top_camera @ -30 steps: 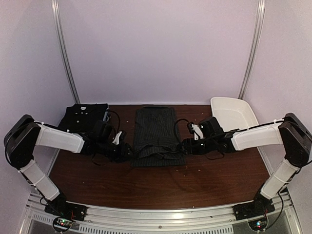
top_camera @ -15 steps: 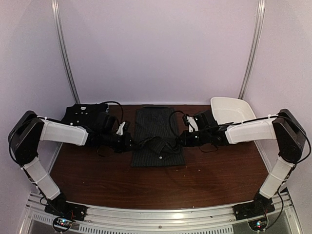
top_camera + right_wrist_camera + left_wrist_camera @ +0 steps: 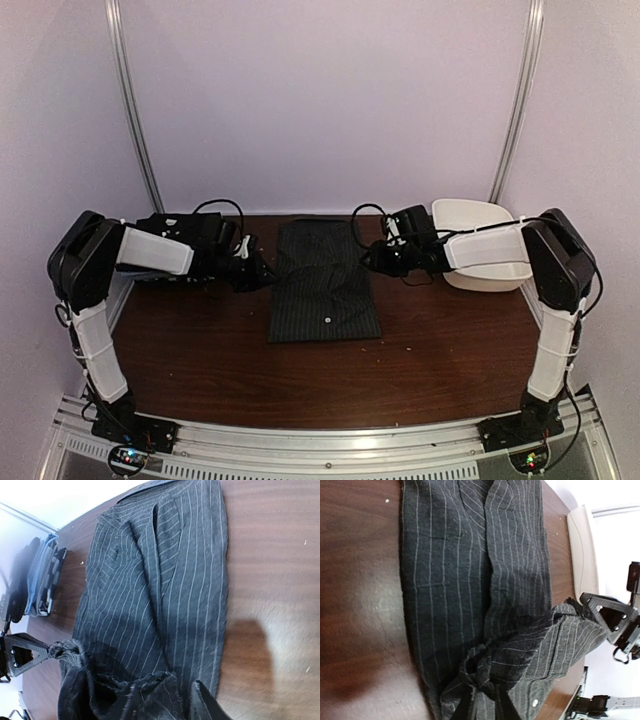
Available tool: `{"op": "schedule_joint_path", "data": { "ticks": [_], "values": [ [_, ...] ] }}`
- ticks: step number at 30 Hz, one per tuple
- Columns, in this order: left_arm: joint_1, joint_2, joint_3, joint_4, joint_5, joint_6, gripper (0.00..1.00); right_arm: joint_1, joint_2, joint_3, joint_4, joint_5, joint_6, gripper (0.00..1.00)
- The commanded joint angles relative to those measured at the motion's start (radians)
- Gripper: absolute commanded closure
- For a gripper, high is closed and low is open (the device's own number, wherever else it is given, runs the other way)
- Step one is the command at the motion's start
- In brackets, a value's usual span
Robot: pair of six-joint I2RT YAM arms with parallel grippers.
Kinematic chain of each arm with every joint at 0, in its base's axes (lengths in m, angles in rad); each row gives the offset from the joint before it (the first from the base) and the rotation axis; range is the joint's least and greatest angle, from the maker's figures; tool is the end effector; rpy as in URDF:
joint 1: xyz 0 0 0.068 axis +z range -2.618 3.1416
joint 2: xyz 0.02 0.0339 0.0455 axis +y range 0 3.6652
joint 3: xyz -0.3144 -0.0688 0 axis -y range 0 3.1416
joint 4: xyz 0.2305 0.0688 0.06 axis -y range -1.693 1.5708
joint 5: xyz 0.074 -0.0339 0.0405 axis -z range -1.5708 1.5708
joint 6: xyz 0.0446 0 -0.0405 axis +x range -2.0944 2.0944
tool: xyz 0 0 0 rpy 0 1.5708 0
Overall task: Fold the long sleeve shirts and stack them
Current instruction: Fold the rectangle-folded shirt at the center of the board.
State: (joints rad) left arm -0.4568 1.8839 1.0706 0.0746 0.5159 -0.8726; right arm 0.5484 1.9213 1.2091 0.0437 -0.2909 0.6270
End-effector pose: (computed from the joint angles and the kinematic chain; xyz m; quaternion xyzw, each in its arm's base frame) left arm 0.3513 -0.1972 0.2104 -0.0817 0.8867 -0.4247 0.1637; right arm 0.3630 0.2368 0.2312 -0.0282 0.8922 0.3477 0.2867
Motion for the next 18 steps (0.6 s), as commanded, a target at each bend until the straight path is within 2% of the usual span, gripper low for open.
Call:
{"op": "schedule_joint_path", "data": {
  "ticks": [1, 4, 9, 13, 18],
  "values": [
    [0.022, 0.048, 0.082, -0.007, -0.006, 0.027, 0.76, -0.031, 0.012, 0.077, -0.028, 0.01, -0.012, 0.57],
    [0.029, 0.061, 0.112, -0.017, -0.006, 0.038, 0.6, -0.035, -0.014, 0.09, -0.061, 0.033, -0.04, 0.44],
    [0.043, 0.03, 0.112, -0.026, -0.027, 0.052, 0.53, -0.018, -0.093, 0.066, -0.119, 0.073, -0.098, 0.42],
    [0.047, -0.027, 0.094, -0.062, -0.076, 0.078, 0.53, 0.044, -0.17, 0.01, -0.128, 0.078, -0.131, 0.49],
    [0.047, -0.103, 0.043, -0.07, -0.085, 0.087, 0.53, 0.138, -0.2, -0.031, -0.136, 0.051, -0.129, 0.67]
  ]
}}
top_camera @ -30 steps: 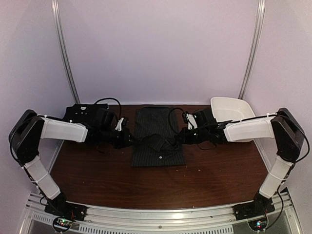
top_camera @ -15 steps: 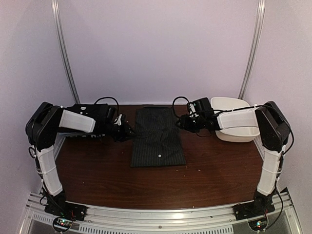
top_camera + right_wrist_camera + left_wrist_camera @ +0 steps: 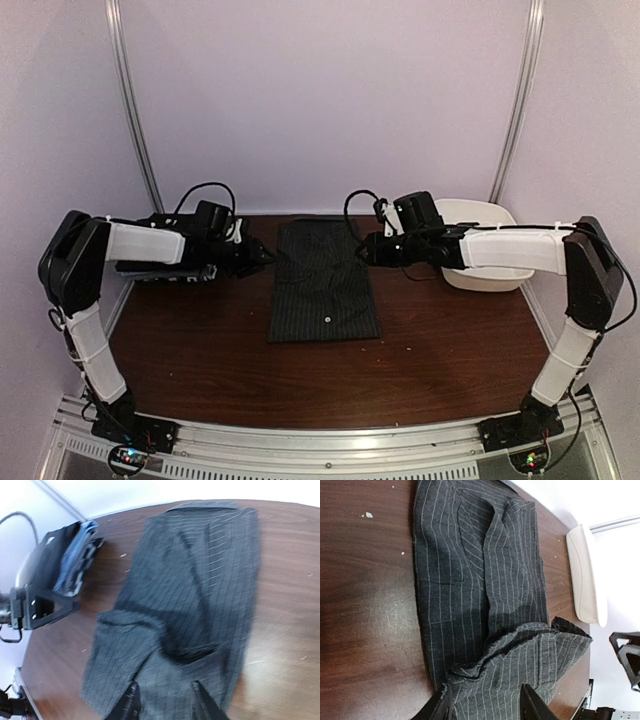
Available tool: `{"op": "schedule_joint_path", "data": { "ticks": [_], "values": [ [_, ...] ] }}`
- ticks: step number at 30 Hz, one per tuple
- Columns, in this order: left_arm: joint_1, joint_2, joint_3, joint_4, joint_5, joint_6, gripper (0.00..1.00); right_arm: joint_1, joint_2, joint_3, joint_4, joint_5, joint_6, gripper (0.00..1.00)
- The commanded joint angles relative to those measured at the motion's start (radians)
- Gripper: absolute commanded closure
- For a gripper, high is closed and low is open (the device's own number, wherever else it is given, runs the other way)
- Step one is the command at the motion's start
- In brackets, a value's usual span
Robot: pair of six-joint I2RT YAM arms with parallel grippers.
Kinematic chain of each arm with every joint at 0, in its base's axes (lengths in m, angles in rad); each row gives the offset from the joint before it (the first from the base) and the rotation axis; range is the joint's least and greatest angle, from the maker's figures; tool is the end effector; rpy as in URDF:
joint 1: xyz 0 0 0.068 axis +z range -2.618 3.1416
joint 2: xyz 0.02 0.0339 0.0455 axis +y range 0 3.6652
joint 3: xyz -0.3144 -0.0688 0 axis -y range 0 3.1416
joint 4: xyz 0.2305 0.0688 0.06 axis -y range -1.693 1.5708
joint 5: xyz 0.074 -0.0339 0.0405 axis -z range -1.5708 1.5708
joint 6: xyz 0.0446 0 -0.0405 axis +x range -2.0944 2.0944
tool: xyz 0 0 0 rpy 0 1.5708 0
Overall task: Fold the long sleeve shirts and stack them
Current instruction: Fold the rectangle-folded shirt at the center of the board, then adjust the 2/3-rectangle-folded shirt at the center of the board.
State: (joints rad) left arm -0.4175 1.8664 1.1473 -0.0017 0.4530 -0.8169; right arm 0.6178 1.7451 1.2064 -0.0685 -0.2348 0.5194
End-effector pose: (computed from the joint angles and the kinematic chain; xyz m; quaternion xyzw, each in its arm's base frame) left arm 0.3671 -0.1842 0.2323 -0.0854 0.8885 -0.3994 0.2092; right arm 0.3197 0.2399 0.2894 -0.0975 0.8763 0.3353 0.3319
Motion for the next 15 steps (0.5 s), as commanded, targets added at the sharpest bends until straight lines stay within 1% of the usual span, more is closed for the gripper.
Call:
{"op": "schedule_joint_path", "data": {
  "ticks": [1, 4, 6, 9, 15],
  "values": [
    [0.008, -0.101, -0.051, 0.006, -0.019, 0.032, 0.53, 0.084, -0.02, -0.028, -0.026, -0.01, -0.018, 0.71],
    [0.006, -0.151, -0.089, 0.006, -0.011, 0.03, 0.54, 0.104, 0.014, -0.023, -0.019, -0.023, -0.004, 0.79],
    [0.001, -0.181, -0.112, 0.007, -0.003, 0.028, 0.54, 0.104, 0.051, -0.004, -0.041, -0.024, -0.005, 0.83],
    [-0.015, -0.221, -0.145, 0.006, -0.002, 0.026, 0.54, 0.102, 0.108, 0.028, -0.057, -0.018, -0.018, 0.83],
    [-0.046, -0.268, -0.212, 0.015, -0.003, 0.007, 0.54, 0.07, 0.257, 0.168, -0.109, -0.002, -0.056, 0.83]
  ]
}}
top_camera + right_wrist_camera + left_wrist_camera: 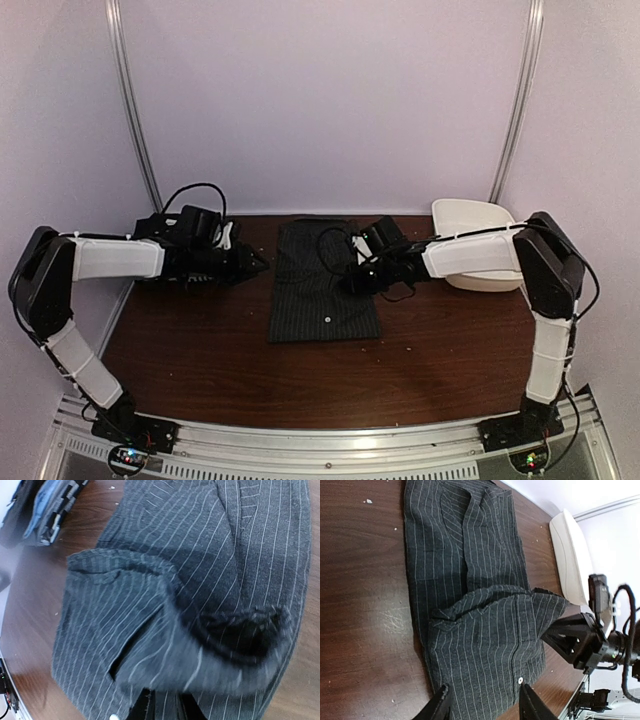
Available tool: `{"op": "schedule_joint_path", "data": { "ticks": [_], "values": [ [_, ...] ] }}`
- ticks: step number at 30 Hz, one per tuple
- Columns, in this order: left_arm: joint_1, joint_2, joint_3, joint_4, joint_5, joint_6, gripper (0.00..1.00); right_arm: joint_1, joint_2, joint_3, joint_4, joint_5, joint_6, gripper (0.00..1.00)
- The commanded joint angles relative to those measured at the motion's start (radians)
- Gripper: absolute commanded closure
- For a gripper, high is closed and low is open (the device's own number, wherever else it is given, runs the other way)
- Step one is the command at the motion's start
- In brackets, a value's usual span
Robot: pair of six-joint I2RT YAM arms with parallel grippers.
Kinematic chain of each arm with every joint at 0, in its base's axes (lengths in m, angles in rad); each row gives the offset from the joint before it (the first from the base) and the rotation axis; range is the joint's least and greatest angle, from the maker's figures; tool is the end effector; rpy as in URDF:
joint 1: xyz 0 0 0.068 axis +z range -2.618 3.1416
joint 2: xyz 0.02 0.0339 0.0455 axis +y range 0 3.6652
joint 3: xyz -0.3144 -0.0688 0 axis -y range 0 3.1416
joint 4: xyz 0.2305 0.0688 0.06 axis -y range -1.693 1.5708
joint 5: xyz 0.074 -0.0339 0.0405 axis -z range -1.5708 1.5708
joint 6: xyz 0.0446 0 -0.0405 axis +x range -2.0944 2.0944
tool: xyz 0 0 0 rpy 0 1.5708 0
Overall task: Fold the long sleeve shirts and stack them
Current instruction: Adjust the 2/3-rectangle-folded shirt at the center of the board.
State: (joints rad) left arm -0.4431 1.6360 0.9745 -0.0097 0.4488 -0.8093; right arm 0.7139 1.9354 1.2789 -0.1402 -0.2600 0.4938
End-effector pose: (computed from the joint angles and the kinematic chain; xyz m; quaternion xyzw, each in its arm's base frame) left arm 0.3067 -0.1670 0.2620 -0.0647 0.8809 -0.4108 0.2260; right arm 0.3199 0.2923 0.2303 -0.1495 0.9073 0.3113 0.2399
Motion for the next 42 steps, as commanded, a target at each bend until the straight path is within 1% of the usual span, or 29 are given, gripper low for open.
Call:
{"op": "schedule_joint_path", "data": {
  "ticks": [1, 4, 8, 12, 13, 17, 20, 23, 27, 33, 37, 42],
  "values": [
    [-0.025, -0.039, -0.049, 0.028, 0.002, -0.004, 0.54, -0.036, 0.088, 0.113, -0.04, 0.027, -0.032, 0.83],
    [-0.04, -0.04, -0.065, 0.034, 0.003, -0.01, 0.54, -0.066, 0.167, 0.182, -0.062, 0.018, -0.04, 0.78],
    [-0.053, -0.035, -0.068, 0.034, 0.005, -0.012, 0.55, -0.078, 0.232, 0.27, -0.129, 0.048, -0.055, 0.66],
    [-0.058, -0.029, -0.069, 0.038, 0.007, -0.015, 0.55, -0.08, 0.242, 0.268, -0.136, 0.056, -0.061, 0.56],
    [-0.059, -0.026, -0.071, 0.041, 0.009, -0.016, 0.54, -0.08, 0.246, 0.27, -0.146, 0.067, -0.065, 0.54],
    [-0.06, -0.009, -0.069, 0.044, 0.018, -0.017, 0.55, -0.083, 0.237, 0.242, -0.177, 0.112, -0.076, 0.53],
    [-0.063, -0.001, -0.071, 0.051, 0.021, -0.019, 0.55, -0.085, 0.184, 0.209, -0.169, 0.115, -0.077, 0.53],
    [-0.065, 0.007, -0.063, 0.054, 0.024, -0.018, 0.55, -0.084, 0.111, 0.195, -0.155, 0.086, -0.075, 0.53],
    [-0.067, 0.008, -0.06, 0.056, 0.025, -0.018, 0.55, -0.077, 0.039, 0.179, -0.139, 0.029, -0.067, 0.5],
    [-0.066, 0.004, -0.069, 0.059, 0.025, -0.021, 0.55, -0.048, -0.035, 0.081, -0.05, -0.087, -0.025, 0.42],
    [-0.066, 0.004, -0.067, 0.061, 0.03, -0.02, 0.55, -0.042, -0.026, 0.021, 0.066, -0.211, 0.044, 0.39],
    [-0.066, 0.003, -0.065, 0.061, 0.033, -0.022, 0.55, -0.032, 0.009, -0.002, 0.151, -0.293, 0.103, 0.39]
  ]
}}
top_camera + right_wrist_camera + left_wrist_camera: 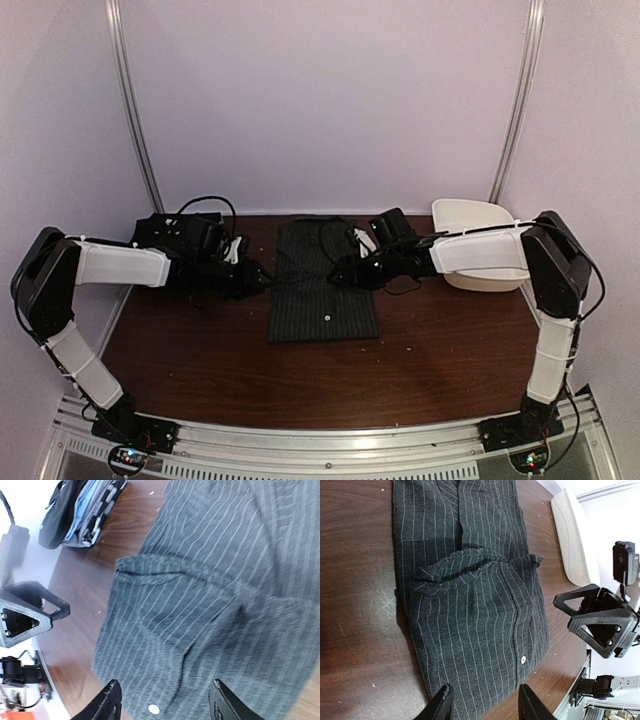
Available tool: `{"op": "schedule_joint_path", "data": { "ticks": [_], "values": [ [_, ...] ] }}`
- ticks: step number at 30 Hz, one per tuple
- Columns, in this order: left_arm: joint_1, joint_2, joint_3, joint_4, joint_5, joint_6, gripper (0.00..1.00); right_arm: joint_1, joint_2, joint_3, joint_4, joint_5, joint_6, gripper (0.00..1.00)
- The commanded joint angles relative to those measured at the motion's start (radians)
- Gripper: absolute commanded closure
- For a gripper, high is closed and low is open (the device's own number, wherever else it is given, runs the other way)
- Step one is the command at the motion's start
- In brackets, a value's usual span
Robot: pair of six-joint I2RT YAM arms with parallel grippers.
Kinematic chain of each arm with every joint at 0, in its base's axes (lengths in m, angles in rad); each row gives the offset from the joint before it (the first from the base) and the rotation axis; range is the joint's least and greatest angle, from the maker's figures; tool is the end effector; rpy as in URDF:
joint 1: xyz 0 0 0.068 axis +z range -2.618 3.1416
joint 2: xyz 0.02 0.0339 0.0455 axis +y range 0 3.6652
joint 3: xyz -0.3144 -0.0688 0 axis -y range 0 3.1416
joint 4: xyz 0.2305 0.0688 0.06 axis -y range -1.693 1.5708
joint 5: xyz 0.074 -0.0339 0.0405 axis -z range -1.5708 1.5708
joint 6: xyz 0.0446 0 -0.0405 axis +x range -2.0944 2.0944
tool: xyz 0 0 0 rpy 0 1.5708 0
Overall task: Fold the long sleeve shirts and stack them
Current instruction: Adjust the 2/3-rectangle-folded shirt at the center of the board.
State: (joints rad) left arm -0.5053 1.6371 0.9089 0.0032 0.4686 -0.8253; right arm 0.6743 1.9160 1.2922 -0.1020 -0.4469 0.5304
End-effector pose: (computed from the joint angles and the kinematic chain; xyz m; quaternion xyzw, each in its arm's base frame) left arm 0.2860 -0.1812 0.2431 -0.0472 0.8908 -0.4130 0.1834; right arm 0.3269 0.2860 0.2476 -0.1546 0.8806 0.3931 0.2150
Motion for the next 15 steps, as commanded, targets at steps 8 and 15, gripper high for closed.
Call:
{"op": "schedule_joint_path", "data": {
  "ticks": [8, 15],
  "values": [
    [-0.004, 0.0, -0.013, 0.05, 0.013, -0.005, 0.55, 0.026, 0.079, 0.005, 0.161, -0.146, 0.103, 0.39],
    [-0.004, 0.001, -0.013, 0.052, 0.018, -0.004, 0.55, 0.021, 0.133, 0.044, 0.151, -0.127, 0.097, 0.38]
  ]
}}
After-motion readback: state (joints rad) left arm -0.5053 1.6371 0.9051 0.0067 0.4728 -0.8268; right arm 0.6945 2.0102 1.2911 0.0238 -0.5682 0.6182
